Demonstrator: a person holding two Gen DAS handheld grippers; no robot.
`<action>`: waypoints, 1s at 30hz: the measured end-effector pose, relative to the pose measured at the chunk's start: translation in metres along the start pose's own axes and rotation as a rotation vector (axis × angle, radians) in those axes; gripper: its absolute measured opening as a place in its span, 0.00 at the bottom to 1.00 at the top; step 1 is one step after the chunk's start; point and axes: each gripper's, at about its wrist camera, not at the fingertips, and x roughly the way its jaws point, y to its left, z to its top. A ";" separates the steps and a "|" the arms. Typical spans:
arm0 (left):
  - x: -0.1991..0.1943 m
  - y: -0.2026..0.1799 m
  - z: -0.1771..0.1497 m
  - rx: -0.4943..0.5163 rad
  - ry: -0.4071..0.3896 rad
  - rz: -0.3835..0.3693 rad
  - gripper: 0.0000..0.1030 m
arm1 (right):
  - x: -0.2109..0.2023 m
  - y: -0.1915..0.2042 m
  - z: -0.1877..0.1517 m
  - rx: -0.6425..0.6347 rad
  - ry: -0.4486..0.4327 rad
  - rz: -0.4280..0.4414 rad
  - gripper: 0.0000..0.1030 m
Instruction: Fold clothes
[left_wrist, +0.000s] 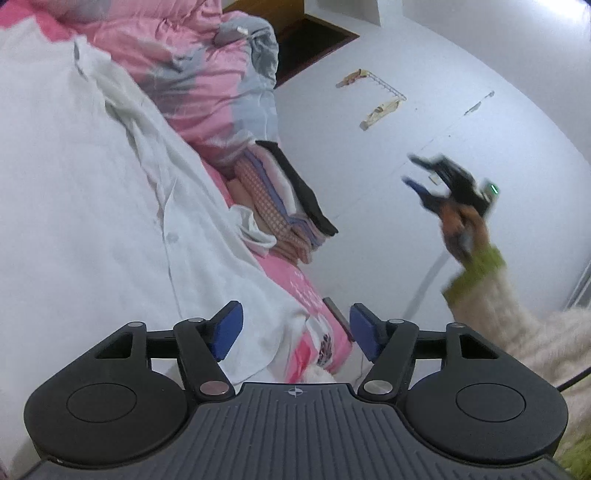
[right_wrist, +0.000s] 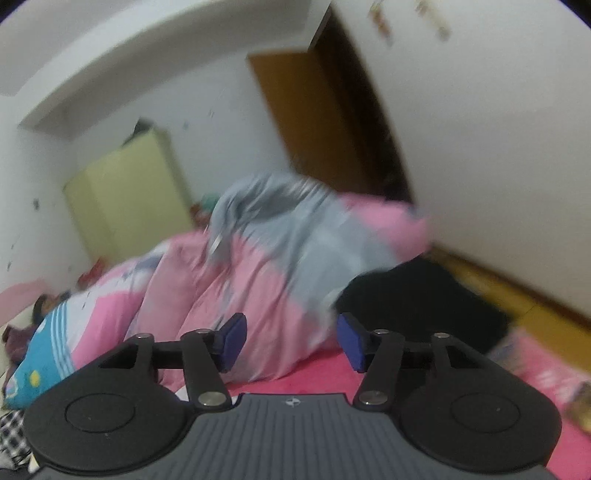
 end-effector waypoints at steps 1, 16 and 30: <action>-0.003 -0.005 0.001 0.013 -0.001 0.012 0.63 | -0.017 -0.007 0.000 -0.013 -0.018 -0.011 0.56; 0.033 -0.038 0.005 0.126 0.102 0.455 0.64 | -0.015 0.045 -0.252 -0.244 0.455 0.252 0.46; 0.048 -0.043 -0.007 0.159 0.163 0.633 0.49 | -0.031 0.069 -0.318 -0.342 0.350 0.426 0.36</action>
